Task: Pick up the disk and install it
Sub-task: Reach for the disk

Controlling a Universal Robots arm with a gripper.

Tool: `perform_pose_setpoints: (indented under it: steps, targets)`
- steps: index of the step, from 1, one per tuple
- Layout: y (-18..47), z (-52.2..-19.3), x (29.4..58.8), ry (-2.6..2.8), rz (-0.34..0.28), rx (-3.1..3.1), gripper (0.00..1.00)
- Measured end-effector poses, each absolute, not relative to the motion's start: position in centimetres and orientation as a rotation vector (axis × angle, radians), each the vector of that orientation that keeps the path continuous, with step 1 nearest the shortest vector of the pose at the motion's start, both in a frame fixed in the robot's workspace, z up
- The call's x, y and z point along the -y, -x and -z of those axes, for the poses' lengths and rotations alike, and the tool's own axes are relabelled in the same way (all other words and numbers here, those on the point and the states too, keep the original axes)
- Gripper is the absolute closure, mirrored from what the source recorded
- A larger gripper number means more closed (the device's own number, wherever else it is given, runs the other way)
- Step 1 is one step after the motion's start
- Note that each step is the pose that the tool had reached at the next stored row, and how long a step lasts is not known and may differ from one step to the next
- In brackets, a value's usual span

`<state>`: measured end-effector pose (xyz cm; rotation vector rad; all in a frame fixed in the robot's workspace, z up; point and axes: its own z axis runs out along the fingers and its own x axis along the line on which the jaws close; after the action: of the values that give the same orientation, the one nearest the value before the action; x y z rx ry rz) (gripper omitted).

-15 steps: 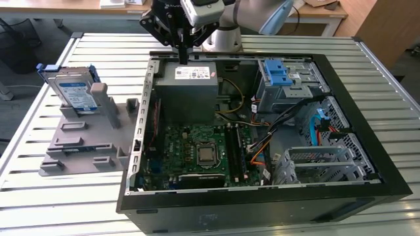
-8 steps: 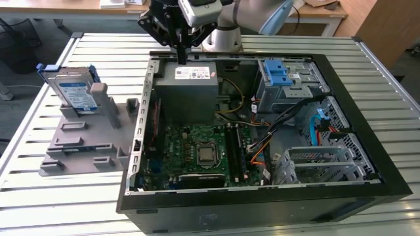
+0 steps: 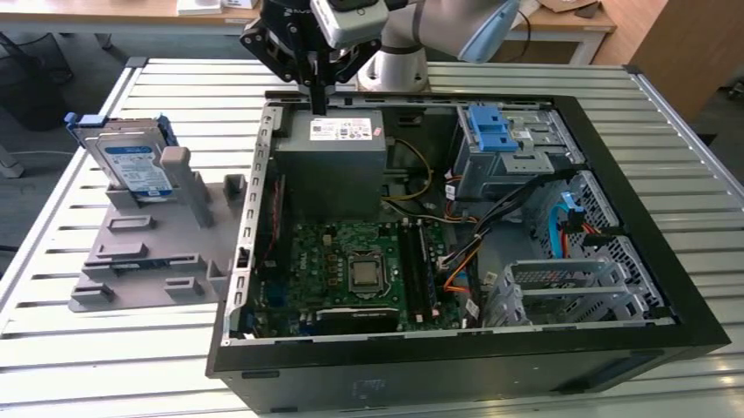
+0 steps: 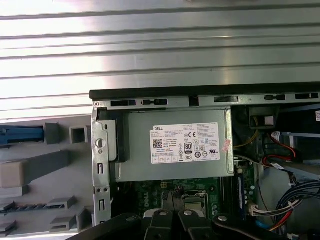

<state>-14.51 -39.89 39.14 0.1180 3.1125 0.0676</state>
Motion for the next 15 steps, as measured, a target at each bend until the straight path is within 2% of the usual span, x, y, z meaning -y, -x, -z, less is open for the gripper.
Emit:
perform_pose_setpoints:
  steps: [15]
  targets:
    - [16.2, -39.1, 39.9, -0.118, -0.068, -3.112, 0.89]
